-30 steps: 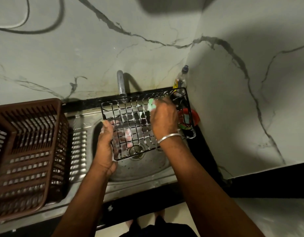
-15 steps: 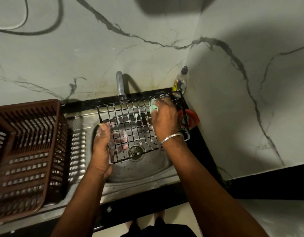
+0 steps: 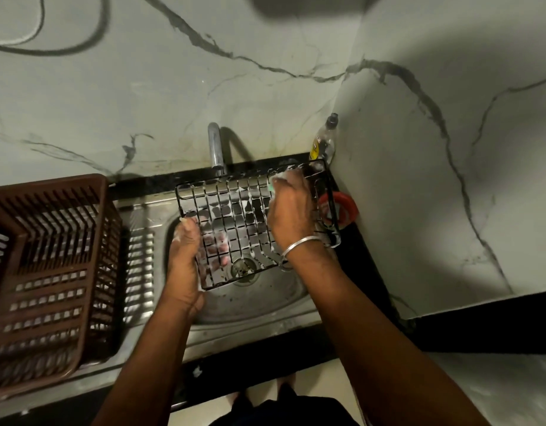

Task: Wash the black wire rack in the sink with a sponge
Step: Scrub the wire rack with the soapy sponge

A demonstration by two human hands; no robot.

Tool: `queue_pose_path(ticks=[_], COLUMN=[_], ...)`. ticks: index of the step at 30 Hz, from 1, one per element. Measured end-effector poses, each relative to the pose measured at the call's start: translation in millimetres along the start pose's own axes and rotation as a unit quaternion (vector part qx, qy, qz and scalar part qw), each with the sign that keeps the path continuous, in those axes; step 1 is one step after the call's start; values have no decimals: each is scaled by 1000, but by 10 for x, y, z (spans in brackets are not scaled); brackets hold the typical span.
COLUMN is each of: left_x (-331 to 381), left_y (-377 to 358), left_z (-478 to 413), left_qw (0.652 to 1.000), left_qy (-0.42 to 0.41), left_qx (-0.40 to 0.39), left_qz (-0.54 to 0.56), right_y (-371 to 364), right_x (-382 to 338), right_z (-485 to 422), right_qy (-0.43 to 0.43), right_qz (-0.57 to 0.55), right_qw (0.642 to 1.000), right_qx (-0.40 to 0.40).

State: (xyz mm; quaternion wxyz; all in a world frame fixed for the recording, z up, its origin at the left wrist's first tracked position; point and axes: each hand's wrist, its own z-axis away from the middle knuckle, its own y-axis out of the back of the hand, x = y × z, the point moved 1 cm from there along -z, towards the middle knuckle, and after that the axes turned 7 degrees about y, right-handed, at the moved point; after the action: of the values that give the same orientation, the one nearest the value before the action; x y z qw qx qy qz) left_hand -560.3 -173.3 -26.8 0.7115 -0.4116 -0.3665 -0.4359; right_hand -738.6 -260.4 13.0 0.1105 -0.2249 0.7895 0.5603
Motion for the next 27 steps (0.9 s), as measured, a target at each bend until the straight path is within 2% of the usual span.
queue_pose_path(ticks=[2,5,8,12,16,19,22,25,27], left_x=[12,16,34,30,14,25,56,82,67], left_y=[23,19,19,32,73,81,113,123,128], left_z=[-1,8,3,-4,-4,-1,-39,-54,-61], left_qw=[1000,1000,1000,1000,1000,1000,1000,1000,999], left_qy=[-2,0,-4,1,4,1,-13,-13,-18], left_qx=[7,9,4,15,21,21,21,14,29], left_qz=[0,-3,-6,5,12,14,12,16,6], right_y=[-17,10,-1,27,50,28,5,20,-10], right_x=[64,98,25,118,49,91,52,87,79], right_z=[4,0,9,-48,-21,-56,-39,-69,-47], right_qy=[18,-21,3,-51,-28,-59,-39,-38,-21], right_qz=[-5,24,-8,18,28,24,-22,-29,-2], right_qw=[1000,999,1000,998,999,998,999,999,999], right_qx=[5,29,8,36,-24,18,-4,23,-29])
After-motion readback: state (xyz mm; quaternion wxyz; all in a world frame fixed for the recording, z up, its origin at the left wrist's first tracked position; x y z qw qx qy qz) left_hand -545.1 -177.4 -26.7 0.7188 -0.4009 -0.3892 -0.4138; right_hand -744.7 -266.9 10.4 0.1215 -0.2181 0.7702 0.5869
